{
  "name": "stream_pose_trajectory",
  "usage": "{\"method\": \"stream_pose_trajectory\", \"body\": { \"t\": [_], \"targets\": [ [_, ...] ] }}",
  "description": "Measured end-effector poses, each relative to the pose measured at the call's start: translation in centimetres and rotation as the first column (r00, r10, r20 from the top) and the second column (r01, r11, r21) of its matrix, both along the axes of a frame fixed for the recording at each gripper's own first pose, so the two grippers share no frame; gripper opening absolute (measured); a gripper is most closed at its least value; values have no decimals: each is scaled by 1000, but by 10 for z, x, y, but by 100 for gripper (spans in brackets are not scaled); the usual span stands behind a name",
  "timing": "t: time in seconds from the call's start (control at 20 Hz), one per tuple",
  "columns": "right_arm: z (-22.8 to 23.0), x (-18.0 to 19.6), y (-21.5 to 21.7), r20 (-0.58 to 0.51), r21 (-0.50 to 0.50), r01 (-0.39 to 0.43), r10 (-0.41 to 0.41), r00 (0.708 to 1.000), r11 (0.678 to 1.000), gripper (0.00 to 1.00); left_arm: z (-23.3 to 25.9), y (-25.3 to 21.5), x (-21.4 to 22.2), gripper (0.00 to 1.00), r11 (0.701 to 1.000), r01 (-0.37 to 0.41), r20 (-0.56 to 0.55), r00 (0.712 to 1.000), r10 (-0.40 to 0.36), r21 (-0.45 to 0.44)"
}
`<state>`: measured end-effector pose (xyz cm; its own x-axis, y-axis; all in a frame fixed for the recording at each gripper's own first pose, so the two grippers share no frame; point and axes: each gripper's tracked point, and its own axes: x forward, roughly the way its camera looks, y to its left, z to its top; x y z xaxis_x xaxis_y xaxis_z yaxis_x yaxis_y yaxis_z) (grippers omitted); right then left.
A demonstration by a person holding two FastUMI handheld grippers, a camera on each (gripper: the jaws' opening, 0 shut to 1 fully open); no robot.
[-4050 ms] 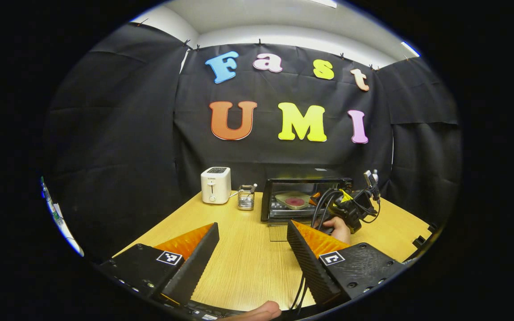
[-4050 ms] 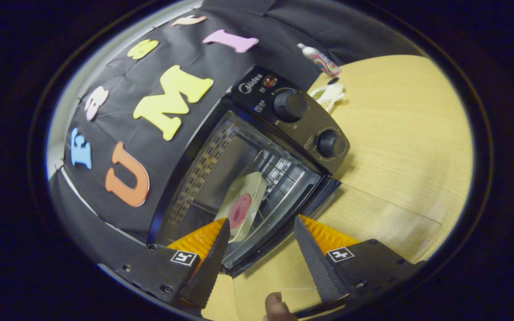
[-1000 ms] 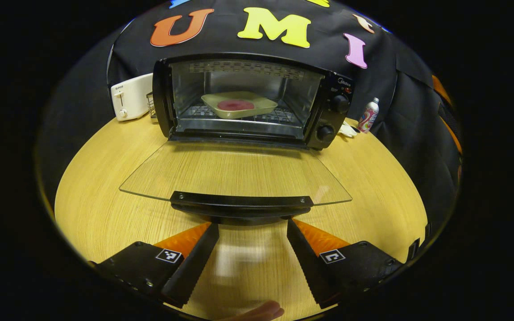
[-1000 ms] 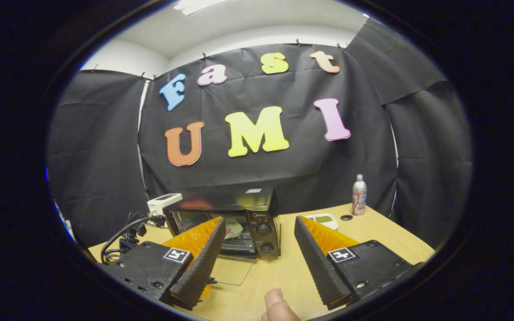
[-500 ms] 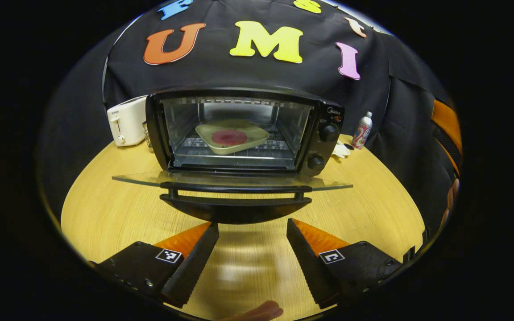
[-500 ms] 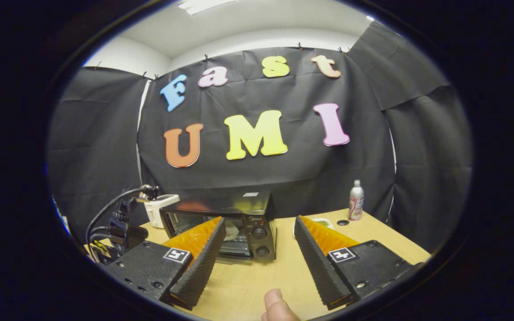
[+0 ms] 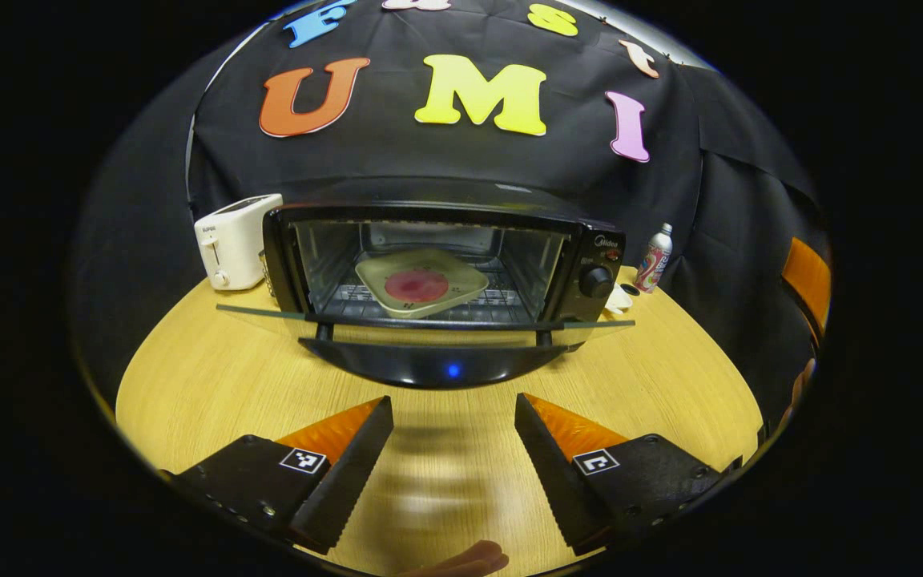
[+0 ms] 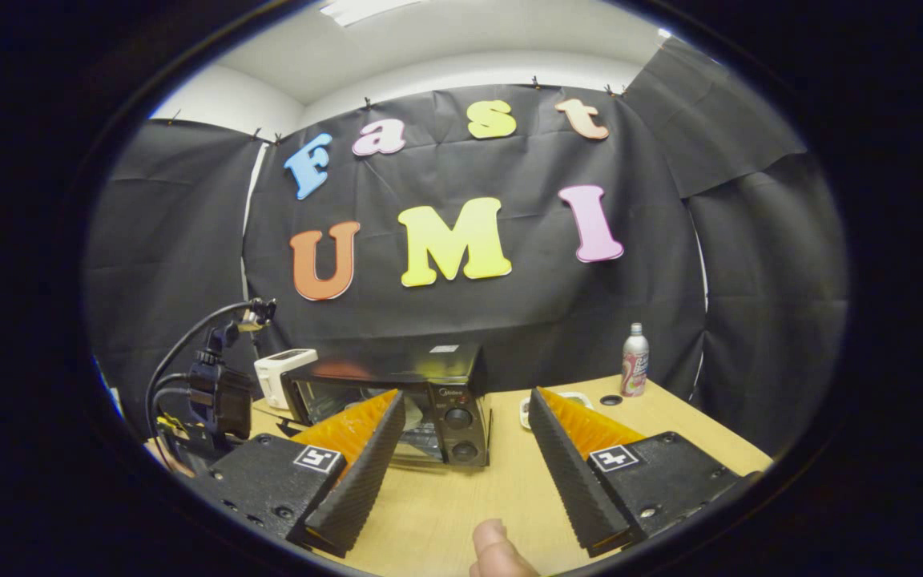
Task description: Open the electric oven with the left hand, put the food in, and close the electric oven.
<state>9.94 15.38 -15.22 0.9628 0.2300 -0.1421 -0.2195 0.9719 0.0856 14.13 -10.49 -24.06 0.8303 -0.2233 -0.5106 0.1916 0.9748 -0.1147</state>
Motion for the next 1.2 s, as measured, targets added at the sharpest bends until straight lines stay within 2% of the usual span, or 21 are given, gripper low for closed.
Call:
{"method": "stream_pose_trajectory", "body": {
  "t": [0.25,0.5,0.7,0.9,1.2],
  "targets": [
    [1,-3,-6,1,-10,9,-9,1000,1000,95,14,4,15,95,999,-1,65,998,-1,32],
    [14,-18,-16,24,-29,29,-28,999,999,95,27,14,43,96,1000,-5,138,990,2,20],
    [24,-38,-25,48,1,41,-41,998,999,95,48,13,61,99,1000,-12,222,975,15,-17],
    [27,-60,-34,53,27,28,-29,998,999,95,66,15,44,96,999,-28,288,957,34,-25],
    [46,-89,-70,87,3,109,-109,990,994,95,91,22,-24,96,998,-67,327,944,56,20]
  ]
}}
